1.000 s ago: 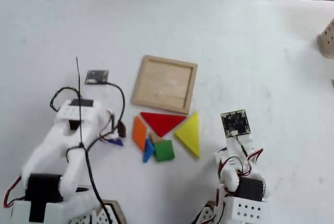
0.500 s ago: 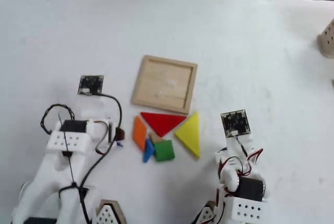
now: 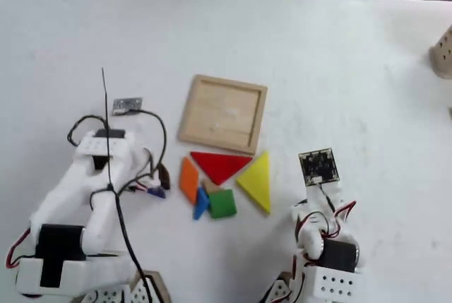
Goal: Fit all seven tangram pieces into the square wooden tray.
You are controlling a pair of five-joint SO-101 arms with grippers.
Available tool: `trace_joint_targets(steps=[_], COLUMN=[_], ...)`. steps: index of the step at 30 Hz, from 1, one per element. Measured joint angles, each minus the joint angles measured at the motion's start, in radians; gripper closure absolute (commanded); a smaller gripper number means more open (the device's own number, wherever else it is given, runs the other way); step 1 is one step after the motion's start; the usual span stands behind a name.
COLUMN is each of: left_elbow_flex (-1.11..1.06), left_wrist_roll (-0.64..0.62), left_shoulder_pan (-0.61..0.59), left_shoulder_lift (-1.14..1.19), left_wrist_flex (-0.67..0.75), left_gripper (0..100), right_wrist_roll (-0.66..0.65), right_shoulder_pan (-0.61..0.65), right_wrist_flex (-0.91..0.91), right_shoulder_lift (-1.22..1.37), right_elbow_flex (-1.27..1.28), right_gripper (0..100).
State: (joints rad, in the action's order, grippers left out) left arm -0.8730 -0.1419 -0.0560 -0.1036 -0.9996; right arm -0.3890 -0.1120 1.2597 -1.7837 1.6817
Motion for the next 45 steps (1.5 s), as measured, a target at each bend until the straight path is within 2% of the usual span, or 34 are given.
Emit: trace_joint_targets(steps=[4, 10, 23, 30, 45], left_elbow_flex=[0.003, 0.012, 0.031, 0.032, 0.063], left_wrist_roll=[-0.044, -0.049, 0.018, 0.132, 0.138], left_shoulder_pan=[0.000, 0.026, 0.068, 0.086, 0.063], left_shoulder_lift=[0.006, 0.011, 0.009, 0.009, -0.020], left_wrist_flex=[0.000, 0.000, 0.003, 0.031, 0.055], left_gripper=[74, 87, 87, 87, 87], right_wrist_roll=[0.000, 0.000, 0.000, 0.000, 0.000], right_shoulder_pan=[0.000, 0.000, 0.000, 0.000, 0.000], right_wrist_flex=[0.000, 0.000, 0.000, 0.000, 0.000], right_shoulder_lift=[0.000, 0.000, 0.000, 0.000, 0.000], right_elbow_flex=[0.000, 0.000, 0.000, 0.000, 0.000], right_gripper=[98.1, 98.1, 98.1, 98.1, 98.1])
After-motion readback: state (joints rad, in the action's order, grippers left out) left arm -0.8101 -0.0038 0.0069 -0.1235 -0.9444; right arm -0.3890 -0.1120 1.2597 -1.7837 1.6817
